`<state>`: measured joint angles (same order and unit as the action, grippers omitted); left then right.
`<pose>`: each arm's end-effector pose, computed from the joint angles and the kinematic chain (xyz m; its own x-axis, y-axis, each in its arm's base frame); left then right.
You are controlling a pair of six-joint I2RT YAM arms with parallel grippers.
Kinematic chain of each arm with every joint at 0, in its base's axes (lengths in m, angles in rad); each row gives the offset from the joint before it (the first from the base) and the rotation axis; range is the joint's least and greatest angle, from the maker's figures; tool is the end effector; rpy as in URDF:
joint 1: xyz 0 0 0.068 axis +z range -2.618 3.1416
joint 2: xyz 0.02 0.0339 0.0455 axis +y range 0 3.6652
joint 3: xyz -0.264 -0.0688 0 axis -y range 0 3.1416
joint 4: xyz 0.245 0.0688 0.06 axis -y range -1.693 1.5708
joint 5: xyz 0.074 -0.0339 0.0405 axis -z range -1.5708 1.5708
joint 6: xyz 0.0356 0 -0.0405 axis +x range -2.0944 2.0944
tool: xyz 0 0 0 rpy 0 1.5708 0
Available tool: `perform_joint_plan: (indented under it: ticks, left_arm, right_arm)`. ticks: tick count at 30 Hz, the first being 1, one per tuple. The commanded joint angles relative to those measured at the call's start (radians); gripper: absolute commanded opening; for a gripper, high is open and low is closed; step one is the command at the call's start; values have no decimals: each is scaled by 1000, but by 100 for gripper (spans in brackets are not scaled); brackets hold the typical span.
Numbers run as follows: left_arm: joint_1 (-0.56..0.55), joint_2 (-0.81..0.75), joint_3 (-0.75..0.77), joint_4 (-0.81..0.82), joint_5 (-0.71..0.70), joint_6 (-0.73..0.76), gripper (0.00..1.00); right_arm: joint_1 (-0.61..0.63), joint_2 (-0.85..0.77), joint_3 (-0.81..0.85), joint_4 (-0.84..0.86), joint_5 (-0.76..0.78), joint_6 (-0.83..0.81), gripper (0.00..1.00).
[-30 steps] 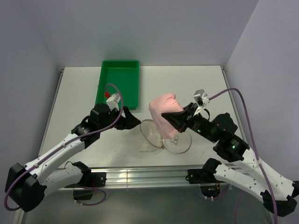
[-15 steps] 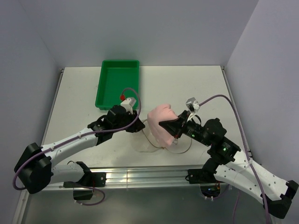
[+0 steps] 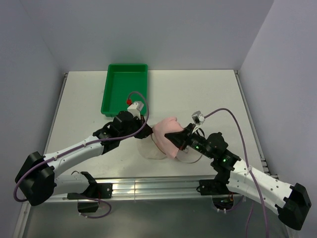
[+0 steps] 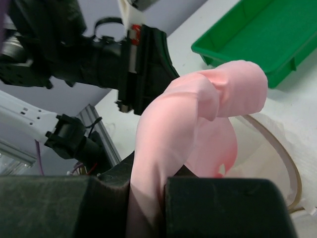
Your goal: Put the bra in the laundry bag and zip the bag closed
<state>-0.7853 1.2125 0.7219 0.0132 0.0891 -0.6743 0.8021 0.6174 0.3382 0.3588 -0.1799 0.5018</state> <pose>0.1880 -0.1924 0.2479 -0.7284 -0.1511 -0.6683 0.3909 0.7094 -0.5865 0.1105 0.1234 0.2652 -0.3514 0.3174 -0.8808 -0.7553 0.4598 0.4670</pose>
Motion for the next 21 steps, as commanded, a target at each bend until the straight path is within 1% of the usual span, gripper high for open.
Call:
perform_joint_plan:
  ticks: [1, 4, 11, 14, 17, 21]
  left_arm:
    - [-3, -19, -6, 76, 18, -21, 0]
    - [-3, -31, -10, 97, 12, -33, 0]
    - [-5, -60, -24, 142, 41, -47, 0]
    - [-5, -70, -29, 162, 40, -42, 0]
    - [-8, -54, -16, 169, 70, -33, 0]
    - [-19, -38, -7, 185, 93, -27, 0]
  right_arm:
    - [-7, 50, -27, 157, 30, 27, 0]
    - [-7, 87, -56, 195, 11, 47, 0]
    - [-7, 153, -93, 238, 42, 55, 0]
    - [-7, 212, -126, 307, 60, 83, 0]
    - [-7, 306, -114, 359, 36, 86, 0]
    - [-9, 459, -48, 410, 3, 83, 0]
